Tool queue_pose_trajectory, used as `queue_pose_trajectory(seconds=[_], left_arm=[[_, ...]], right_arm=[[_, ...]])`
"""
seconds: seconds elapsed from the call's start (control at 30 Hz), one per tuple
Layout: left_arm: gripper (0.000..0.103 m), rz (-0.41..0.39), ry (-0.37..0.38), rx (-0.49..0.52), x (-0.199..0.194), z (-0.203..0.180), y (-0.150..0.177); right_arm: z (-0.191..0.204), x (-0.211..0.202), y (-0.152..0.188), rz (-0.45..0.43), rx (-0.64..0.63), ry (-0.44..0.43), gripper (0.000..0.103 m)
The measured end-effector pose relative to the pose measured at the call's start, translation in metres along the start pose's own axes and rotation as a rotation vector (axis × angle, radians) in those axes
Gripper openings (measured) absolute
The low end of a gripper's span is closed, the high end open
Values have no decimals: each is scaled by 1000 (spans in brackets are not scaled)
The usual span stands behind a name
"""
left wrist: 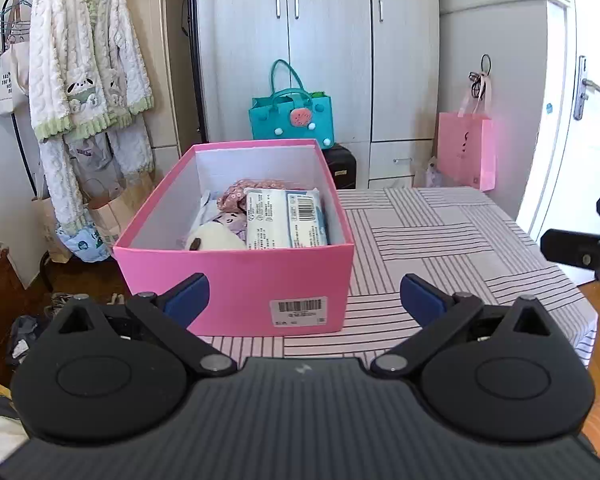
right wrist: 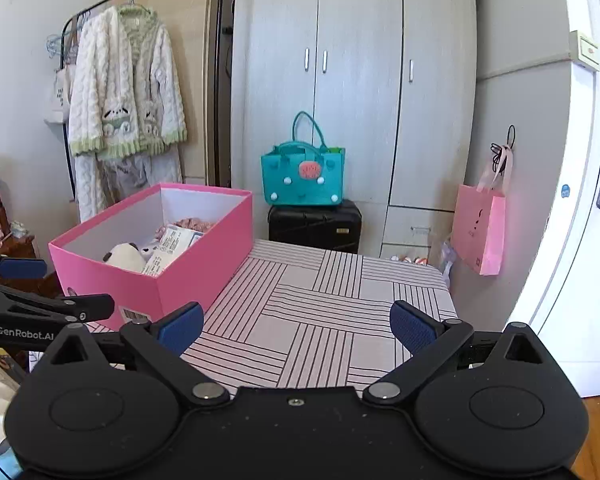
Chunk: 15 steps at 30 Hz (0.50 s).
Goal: Organize soft objects
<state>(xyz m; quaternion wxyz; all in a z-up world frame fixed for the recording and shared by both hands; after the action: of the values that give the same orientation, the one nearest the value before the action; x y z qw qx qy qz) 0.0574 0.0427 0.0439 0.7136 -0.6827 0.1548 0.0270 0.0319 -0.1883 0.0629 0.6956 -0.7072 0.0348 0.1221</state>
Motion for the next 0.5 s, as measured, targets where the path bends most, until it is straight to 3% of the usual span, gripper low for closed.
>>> queue_pose_trajectory(seconds=[0.2, 0.5], left_arm=[[103, -24, -23, 15, -4, -1, 5], [103, -68, -17, 28, -5, -7, 16]], right_arm=[[5, -4, 13, -24, -23, -42, 101], [3, -3, 25, -17, 28, -5, 101]])
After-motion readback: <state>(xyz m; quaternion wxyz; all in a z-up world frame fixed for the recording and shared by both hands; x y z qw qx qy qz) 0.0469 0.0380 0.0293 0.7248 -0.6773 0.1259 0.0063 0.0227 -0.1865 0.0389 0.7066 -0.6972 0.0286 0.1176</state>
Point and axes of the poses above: each gripper's, at about its wrist camera, not at the fingertips, and x roughly the way its jaws point, z to its left, y to its underside, the point moved 3 cm from there along x, roughly the way its jaws point, and after that the axes turned 14 degrees about -z, right-handed, at the moved point
